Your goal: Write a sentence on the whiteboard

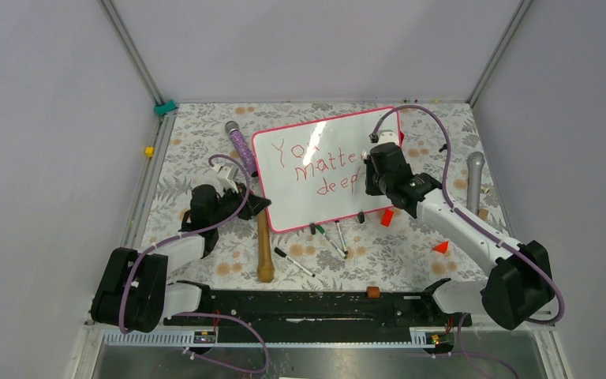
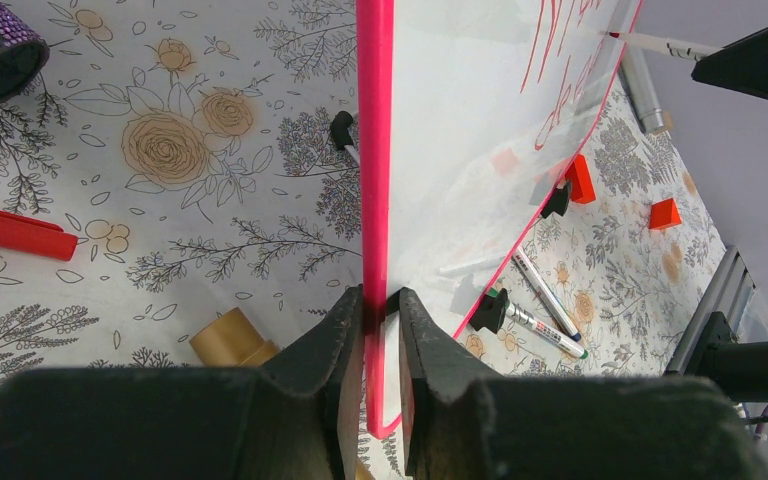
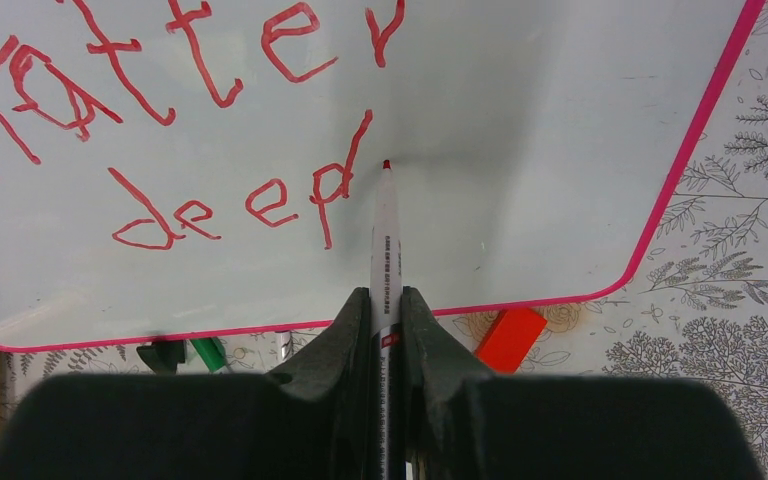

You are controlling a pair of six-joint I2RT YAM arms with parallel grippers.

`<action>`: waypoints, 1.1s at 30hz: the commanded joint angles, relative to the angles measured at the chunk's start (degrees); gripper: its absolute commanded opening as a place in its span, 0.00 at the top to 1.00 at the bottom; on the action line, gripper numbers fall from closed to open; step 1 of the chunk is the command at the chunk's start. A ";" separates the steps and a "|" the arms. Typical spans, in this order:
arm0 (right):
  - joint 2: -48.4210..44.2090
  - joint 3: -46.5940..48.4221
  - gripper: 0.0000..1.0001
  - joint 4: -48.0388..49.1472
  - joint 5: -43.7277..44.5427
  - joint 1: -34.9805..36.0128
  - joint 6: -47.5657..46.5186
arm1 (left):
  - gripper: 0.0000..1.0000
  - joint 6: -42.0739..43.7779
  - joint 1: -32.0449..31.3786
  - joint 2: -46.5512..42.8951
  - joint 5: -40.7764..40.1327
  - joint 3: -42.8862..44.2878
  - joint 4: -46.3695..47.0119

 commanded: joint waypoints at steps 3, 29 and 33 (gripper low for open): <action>1.28 2.36 1.00 -0.47 1.32 0.59 -0.73 | 1.00 2.07 0.09 -1.02 -3.04 1.86 0.13; 1.08 1.32 1.00 -3.43 1.17 0.57 -0.70 | 1.00 2.12 0.03 -0.59 -3.30 2.13 -0.25; 1.38 1.83 1.00 -4.18 2.49 0.51 -0.71 | 1.00 2.18 0.08 -0.65 -3.24 2.13 -0.27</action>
